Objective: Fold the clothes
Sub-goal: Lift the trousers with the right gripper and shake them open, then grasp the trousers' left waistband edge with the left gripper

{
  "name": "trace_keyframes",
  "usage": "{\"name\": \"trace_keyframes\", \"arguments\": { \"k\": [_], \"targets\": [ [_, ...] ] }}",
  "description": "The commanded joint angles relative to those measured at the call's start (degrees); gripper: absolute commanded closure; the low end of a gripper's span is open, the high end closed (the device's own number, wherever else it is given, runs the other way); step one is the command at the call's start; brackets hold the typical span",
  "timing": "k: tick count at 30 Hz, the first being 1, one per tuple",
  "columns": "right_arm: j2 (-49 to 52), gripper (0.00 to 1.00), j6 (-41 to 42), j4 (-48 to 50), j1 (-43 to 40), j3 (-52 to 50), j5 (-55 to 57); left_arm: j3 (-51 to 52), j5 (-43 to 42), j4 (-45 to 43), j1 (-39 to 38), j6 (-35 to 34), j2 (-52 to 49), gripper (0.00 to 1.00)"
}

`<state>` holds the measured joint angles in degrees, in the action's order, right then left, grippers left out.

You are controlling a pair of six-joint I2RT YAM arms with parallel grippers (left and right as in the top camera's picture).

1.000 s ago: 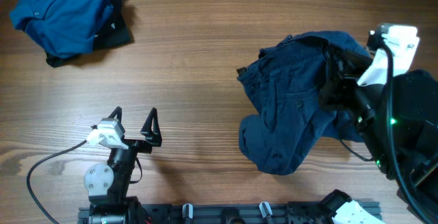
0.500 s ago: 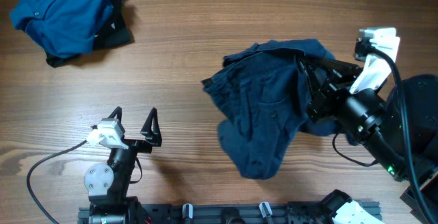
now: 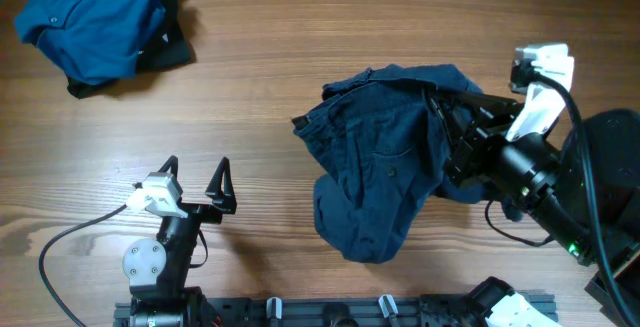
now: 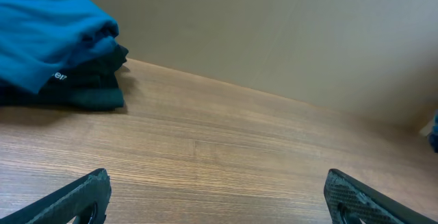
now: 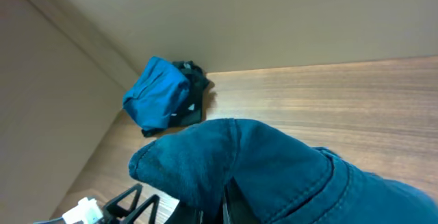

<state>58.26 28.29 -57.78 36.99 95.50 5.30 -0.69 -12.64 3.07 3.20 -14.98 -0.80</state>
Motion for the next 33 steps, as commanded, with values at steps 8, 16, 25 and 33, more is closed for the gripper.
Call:
{"name": "trace_keyframes", "arguments": {
  "k": [8, 16, 25, 33],
  "targets": [
    [-0.6, 0.96, 0.4, 0.2, 0.2, 1.2, -2.8, 0.3, -2.7, -0.4, 0.4, -3.5, 0.4, 0.0],
    [-0.6, 0.96, 0.2, -1.8, 0.2, 1.2, -2.8, -0.2, -29.1, -19.0, 0.5, -8.4, 0.4, 0.0],
    [-0.3, 0.96, 0.4, -0.5, 0.2, 1.2, -2.8, -17.9, -30.3, -0.5, 0.5, -9.9, -1.2, 0.0],
    [-0.3, 0.96, 1.9, 4.8, 0.2, 1.2, -9.3, -20.9, -52.6, -3.2, 0.4, -19.1, -11.0, 0.0]
  ]
}}
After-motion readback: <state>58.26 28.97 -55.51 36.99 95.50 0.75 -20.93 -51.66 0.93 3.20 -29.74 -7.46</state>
